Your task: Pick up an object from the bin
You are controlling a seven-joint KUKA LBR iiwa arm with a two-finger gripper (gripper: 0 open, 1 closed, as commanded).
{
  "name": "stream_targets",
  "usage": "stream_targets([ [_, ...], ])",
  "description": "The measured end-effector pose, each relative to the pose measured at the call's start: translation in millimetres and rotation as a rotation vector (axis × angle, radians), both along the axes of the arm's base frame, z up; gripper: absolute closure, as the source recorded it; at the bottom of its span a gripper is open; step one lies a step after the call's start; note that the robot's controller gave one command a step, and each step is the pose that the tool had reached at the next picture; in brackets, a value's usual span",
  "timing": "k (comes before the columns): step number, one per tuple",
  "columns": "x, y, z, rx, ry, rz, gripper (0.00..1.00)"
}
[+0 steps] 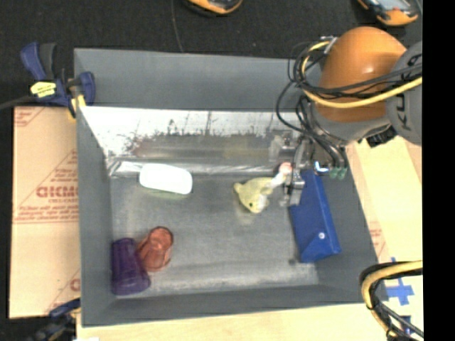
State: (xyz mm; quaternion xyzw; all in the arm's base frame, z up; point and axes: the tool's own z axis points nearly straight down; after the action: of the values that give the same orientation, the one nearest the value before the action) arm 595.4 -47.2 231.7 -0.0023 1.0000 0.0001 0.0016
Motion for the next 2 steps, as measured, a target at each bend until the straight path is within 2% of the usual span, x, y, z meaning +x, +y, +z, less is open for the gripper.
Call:
stream_targets([
  [1, 18.9, -11, -31, -0.003, -0.013, 0.111, 0.00],
  [2, 48.0, 23, -91, -0.001, -0.021, -0.025, 0.00],
])
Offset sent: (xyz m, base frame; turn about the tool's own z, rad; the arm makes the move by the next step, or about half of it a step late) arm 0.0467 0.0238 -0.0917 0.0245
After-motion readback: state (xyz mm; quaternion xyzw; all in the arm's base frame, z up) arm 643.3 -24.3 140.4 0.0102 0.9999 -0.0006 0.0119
